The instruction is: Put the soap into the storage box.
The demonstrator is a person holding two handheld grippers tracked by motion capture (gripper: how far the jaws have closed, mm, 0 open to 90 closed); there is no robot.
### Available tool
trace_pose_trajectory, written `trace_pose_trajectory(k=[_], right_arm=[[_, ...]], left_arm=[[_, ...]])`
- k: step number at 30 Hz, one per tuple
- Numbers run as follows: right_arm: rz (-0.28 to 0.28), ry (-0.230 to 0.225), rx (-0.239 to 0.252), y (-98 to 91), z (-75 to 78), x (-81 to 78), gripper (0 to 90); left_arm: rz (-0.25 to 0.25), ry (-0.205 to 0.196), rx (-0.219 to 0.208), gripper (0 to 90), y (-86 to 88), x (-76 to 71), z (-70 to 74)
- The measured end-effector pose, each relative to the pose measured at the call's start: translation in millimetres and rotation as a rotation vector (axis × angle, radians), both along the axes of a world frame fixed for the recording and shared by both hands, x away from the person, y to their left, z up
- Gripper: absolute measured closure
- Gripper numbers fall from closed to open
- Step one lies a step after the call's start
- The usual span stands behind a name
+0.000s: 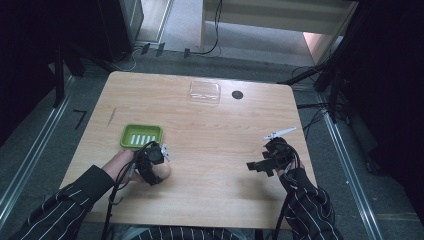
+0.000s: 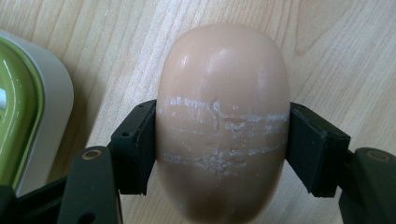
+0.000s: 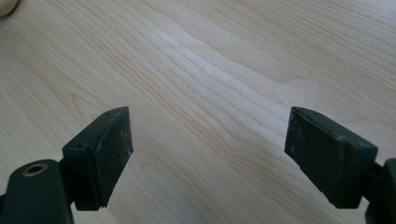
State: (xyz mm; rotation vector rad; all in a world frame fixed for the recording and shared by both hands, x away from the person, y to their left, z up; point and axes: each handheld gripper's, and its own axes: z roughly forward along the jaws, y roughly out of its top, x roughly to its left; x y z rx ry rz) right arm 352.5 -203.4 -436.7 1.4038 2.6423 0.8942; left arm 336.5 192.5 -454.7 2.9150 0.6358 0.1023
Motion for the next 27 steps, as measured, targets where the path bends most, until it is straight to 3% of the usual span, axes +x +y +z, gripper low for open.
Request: trace_pose_trajectory(k=[12,18,27], right_arm=[[0.003,-0.004,0.003,-0.9,0.0,0.4,16.0],[0.003,-0.005,0.004,-1.0,0.4,0.3,16.0],[0.003,-0.004,0.007,-0.9,0.3,0.4,16.0]], left_arm=[[-0.015,-0.014,-0.006,33.8,1.6,-0.9,0.3],[-0.008,-0.020,-0.037,33.8,5.3,-1.0,6.5],[-0.013,-0.024,-0.045,33.8,7.0,-2.3,10.9]])
